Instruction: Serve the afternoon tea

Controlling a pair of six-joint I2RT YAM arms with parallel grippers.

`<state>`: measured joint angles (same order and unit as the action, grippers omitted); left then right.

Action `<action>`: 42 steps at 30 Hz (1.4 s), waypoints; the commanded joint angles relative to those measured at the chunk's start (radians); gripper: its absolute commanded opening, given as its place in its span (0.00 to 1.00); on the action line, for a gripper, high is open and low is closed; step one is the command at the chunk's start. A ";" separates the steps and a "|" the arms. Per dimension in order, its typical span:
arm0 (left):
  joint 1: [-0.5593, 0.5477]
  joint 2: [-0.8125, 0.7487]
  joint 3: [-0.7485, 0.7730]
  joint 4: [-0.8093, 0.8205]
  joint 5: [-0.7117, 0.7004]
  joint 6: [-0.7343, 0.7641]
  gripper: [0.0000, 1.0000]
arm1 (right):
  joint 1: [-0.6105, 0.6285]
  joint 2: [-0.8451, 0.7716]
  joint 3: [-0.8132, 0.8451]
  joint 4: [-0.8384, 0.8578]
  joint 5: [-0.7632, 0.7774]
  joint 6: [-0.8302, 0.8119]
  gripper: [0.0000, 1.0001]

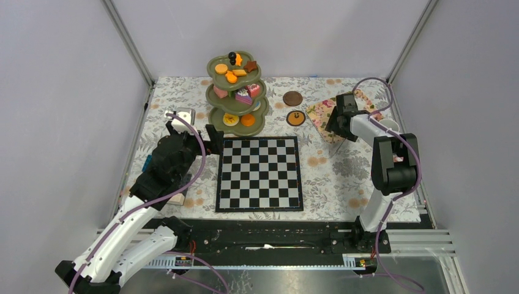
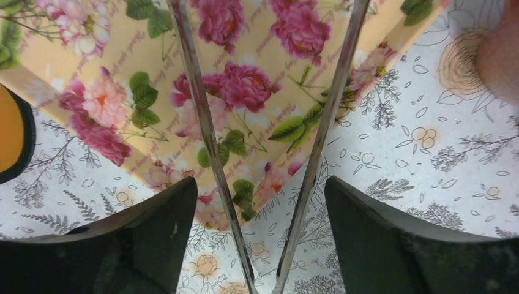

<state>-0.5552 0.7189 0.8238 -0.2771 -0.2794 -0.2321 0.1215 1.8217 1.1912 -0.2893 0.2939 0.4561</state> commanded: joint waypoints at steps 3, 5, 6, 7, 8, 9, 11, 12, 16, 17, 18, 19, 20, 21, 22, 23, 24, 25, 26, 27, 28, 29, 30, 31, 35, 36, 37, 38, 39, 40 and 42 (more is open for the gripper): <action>-0.002 -0.005 -0.003 0.047 0.015 0.013 0.99 | 0.000 -0.024 0.123 -0.115 0.036 -0.060 0.89; -0.002 -0.002 -0.003 0.048 0.015 0.014 0.99 | 0.004 -0.069 0.115 -0.131 0.040 -0.071 0.89; -0.002 0.001 -0.002 0.049 0.015 0.014 0.99 | 0.014 -0.098 0.101 -0.117 0.036 -0.077 0.89; -0.002 0.004 -0.002 0.049 0.015 0.014 0.99 | 0.023 -0.121 0.082 -0.096 0.019 -0.088 0.89; -0.003 0.006 0.000 0.050 0.015 0.013 0.99 | 0.036 -0.137 0.072 -0.084 -0.012 -0.096 0.89; -0.002 0.009 0.001 0.050 0.017 0.013 0.99 | 0.045 -0.141 0.070 -0.075 -0.075 -0.102 0.89; -0.002 0.016 0.003 0.051 0.022 0.011 0.99 | 0.051 -0.122 0.078 -0.066 -0.181 -0.101 0.86; -0.002 0.018 0.004 0.051 0.024 0.011 0.99 | 0.051 -0.102 0.087 -0.064 -0.231 -0.099 0.84; -0.002 0.020 0.002 0.048 0.021 0.011 0.99 | 0.071 -0.011 0.126 -0.065 -0.348 -0.100 0.74; -0.002 0.019 0.000 0.046 0.018 0.011 0.99 | 0.078 0.008 0.135 -0.064 -0.376 -0.103 0.72; -0.002 0.018 -0.001 0.047 0.015 0.012 0.99 | 0.087 0.024 0.145 -0.064 -0.399 -0.105 0.71; -0.002 0.017 -0.003 0.046 0.011 0.013 0.99 | 0.092 0.042 0.153 -0.064 -0.417 -0.104 0.71; -0.002 0.016 -0.003 0.046 0.010 0.013 0.99 | 0.097 0.058 0.161 -0.063 -0.430 -0.101 0.70; -0.002 0.018 -0.003 0.046 0.010 0.013 0.99 | 0.102 0.074 0.169 -0.064 -0.442 -0.098 0.68; -0.003 0.021 -0.002 0.046 0.011 0.013 0.99 | 0.104 0.088 0.174 -0.064 -0.453 -0.093 0.67; -0.003 0.023 0.000 0.046 0.012 0.013 0.99 | 0.104 0.100 0.178 -0.064 -0.451 -0.087 0.66; -0.002 0.027 0.000 0.046 0.011 0.013 0.99 | 0.105 0.111 0.181 -0.065 -0.430 -0.079 0.65; -0.002 0.028 0.001 0.045 0.012 0.013 0.99 | 0.104 0.121 0.187 -0.065 -0.395 -0.079 0.65; -0.002 0.028 0.001 0.044 0.013 0.013 0.99 | 0.103 0.131 0.192 -0.064 -0.355 -0.079 0.64; -0.002 0.028 0.000 0.044 0.013 0.013 0.99 | 0.102 0.143 0.200 -0.064 -0.317 -0.090 0.64; -0.002 0.028 0.000 0.044 0.013 0.013 0.99 | 0.102 0.154 0.213 -0.065 -0.286 -0.101 0.63; -0.002 0.027 -0.001 0.044 0.013 0.013 0.99 | 0.102 0.168 0.227 -0.064 -0.253 -0.109 0.63; -0.002 0.026 -0.001 0.044 0.014 0.013 0.99 | 0.101 0.183 0.241 -0.065 -0.226 -0.115 0.63; -0.002 0.025 -0.002 0.044 0.014 0.013 0.99 | 0.095 0.199 0.258 -0.068 -0.208 -0.120 0.62; -0.002 0.024 -0.003 0.042 0.015 0.011 0.99 | 0.053 0.254 0.320 -0.075 -0.178 -0.111 0.62; -0.002 0.024 -0.003 0.044 0.015 0.011 0.99 | 0.042 0.267 0.339 -0.075 -0.180 -0.112 0.62; -0.002 0.024 -0.003 0.044 0.018 0.011 0.99 | 0.036 0.284 0.363 -0.076 -0.190 -0.119 0.62; -0.002 0.025 -0.002 0.044 0.020 0.011 0.99 | 0.034 0.301 0.401 -0.076 -0.198 -0.132 0.62; -0.002 0.026 -0.002 0.044 0.023 0.010 0.99 | 0.031 0.330 0.434 -0.085 -0.193 -0.142 0.62; -0.002 0.027 -0.002 0.044 0.026 0.010 0.99 | 0.030 0.354 0.472 -0.101 -0.180 -0.149 0.62; -0.002 0.026 -0.002 0.044 0.028 0.010 0.99 | 0.030 0.397 0.551 -0.137 -0.152 -0.166 0.62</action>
<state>-0.5552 0.7429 0.8238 -0.2756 -0.2661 -0.2321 0.1623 2.1513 1.5997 -0.3824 0.0639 0.3382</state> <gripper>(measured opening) 0.990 0.619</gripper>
